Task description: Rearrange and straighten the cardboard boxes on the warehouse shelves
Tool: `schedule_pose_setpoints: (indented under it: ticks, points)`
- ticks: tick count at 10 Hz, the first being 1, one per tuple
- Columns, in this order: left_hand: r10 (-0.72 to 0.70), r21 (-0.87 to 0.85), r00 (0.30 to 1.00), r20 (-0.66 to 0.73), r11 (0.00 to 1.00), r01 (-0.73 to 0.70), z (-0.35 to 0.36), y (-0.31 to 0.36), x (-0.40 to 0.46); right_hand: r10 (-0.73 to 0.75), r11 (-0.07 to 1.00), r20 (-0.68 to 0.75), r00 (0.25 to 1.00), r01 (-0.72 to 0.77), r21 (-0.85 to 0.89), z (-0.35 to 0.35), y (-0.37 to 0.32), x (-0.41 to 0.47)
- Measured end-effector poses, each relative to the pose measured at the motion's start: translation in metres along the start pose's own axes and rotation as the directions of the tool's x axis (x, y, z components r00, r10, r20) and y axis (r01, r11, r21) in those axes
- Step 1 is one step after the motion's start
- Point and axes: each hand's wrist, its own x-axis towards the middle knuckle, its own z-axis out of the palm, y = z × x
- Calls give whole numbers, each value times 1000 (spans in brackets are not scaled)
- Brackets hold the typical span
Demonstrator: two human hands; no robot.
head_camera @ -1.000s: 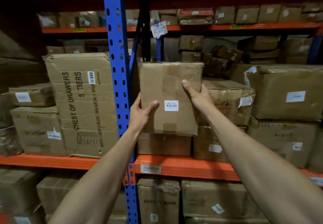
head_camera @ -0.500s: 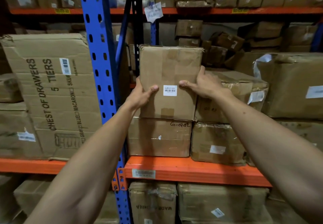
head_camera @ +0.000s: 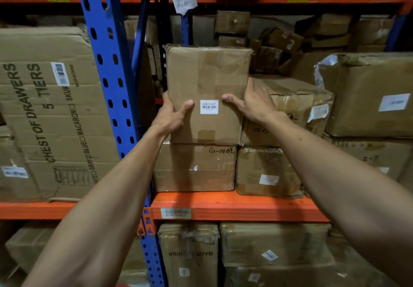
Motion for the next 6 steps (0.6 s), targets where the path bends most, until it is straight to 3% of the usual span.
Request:
schedule_pose_setpoints:
  ticks: [2,3,4,5,6]
  points:
    - [-109,36,994,-21,993,110,0,10,-1,37,999,75,997,-38,0,-7,-3,0]
    - [-185,110,978,-99,974,196,4,22,-13,-8,999,158,987,13,-35,-17,0,-22]
    - [-300,175,938,-172,928,329,14,34,-33,-68,997,239,969,54,64,-29,23,-63]
    - [-356,151,917,-182,911,384,31,53,-72,-88,996,313,946,73,61,-58,67,-115]
    - [-310,162,942,-132,930,329,62,72,-127,-59,993,331,942,89,-75,-90,144,-179]
